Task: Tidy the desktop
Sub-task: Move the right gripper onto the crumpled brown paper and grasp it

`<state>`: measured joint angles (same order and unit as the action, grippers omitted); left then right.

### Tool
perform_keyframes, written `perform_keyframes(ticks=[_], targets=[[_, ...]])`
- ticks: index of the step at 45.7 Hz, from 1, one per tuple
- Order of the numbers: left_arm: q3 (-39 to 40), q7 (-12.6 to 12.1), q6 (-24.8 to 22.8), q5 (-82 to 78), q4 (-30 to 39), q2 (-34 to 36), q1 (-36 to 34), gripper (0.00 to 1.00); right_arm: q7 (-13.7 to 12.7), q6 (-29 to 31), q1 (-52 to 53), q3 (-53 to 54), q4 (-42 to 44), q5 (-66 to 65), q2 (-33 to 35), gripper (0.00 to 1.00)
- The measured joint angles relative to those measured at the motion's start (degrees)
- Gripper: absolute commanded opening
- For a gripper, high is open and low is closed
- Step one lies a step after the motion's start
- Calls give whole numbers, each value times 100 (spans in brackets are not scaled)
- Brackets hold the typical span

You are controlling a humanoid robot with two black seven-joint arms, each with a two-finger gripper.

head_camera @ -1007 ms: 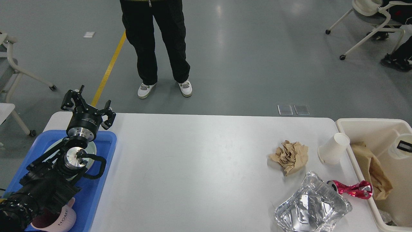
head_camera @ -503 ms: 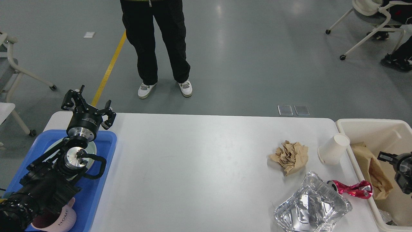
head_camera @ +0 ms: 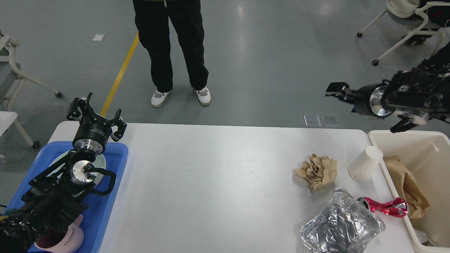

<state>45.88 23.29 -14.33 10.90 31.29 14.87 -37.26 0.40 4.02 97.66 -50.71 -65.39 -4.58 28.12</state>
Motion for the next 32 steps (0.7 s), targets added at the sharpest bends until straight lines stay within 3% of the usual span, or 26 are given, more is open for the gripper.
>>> perform_keyframes(ticks=[6, 13, 32], targets=[[0, 0, 0, -1, 0, 1, 0, 96, 68, 133, 815, -293, -1359, -46, -476, 100], [0, 0, 0, 0, 0, 3, 0, 96, 80, 167, 1055, -749, -1936, -60, -1110, 100], [0, 0, 0, 0, 1, -2, 0, 96, 22, 74, -1024, -1067, 166, -10, -1304, 100]])
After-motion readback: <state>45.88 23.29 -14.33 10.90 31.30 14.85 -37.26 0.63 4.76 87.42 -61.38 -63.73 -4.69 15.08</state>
